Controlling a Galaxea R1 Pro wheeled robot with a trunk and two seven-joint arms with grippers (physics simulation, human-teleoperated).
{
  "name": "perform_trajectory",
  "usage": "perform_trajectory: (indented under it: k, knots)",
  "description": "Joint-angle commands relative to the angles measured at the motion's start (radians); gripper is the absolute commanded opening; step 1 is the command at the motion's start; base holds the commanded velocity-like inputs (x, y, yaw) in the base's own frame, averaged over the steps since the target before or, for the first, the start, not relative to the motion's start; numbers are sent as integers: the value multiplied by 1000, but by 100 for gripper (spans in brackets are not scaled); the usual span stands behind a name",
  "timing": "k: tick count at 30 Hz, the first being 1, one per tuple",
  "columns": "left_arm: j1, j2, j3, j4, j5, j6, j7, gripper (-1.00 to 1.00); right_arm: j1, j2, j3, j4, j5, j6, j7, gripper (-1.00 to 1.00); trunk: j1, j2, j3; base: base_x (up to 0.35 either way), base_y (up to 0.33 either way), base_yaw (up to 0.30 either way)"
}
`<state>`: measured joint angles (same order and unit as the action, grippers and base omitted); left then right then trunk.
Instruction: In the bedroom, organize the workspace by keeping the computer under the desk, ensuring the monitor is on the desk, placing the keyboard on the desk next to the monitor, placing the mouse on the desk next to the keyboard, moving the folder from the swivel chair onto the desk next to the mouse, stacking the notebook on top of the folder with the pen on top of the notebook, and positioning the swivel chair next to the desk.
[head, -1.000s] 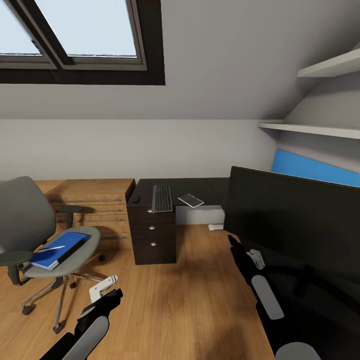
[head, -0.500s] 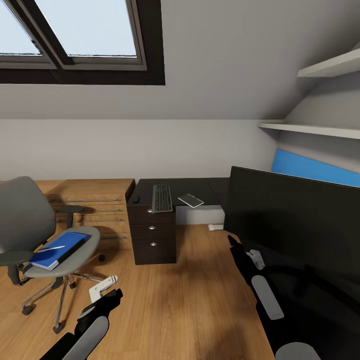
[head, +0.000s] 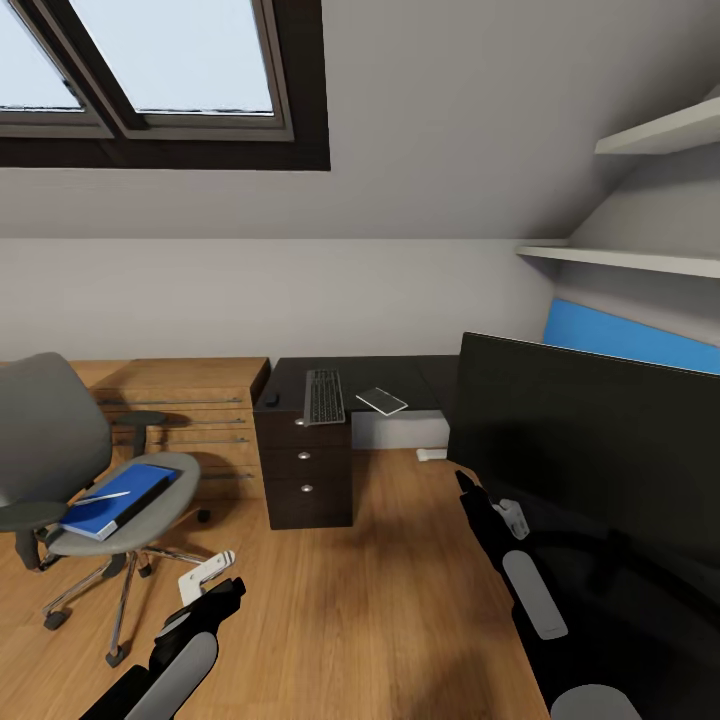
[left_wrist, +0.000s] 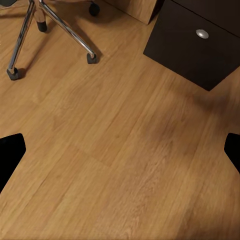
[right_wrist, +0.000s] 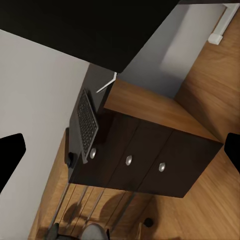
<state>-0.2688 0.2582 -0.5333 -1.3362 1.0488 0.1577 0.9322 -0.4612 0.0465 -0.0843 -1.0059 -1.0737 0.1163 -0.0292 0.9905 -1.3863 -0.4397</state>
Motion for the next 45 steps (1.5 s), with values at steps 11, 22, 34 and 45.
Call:
perform_trajectory:
  k: [11, 22, 34, 45]
  knots:
    - [-1, 1, -2, -1, 2, 5, 6, 100, 0, 1, -3, -2, -8, 6, -3, 100, 0, -1, -1, -36, 0, 0]
    - [-1, 1, -2, -1, 2, 6, 6, 100, 0, 1, -4, -2, -8, 6, -3, 100, 0, -1, -1, -286, 0, 0]
    - [-1, 1, -2, -1, 3, 6, 6, 100, 0, 1, -5, -2, -8, 5, -3, 100, 0, -1, -1, -320, 0, 0]
    - [-1, 1, -2, -1, 3, 6, 6, 100, 0, 2, -5, -2, -8, 5, -4, 100, 0, -1, -1, -304, -22, 0]
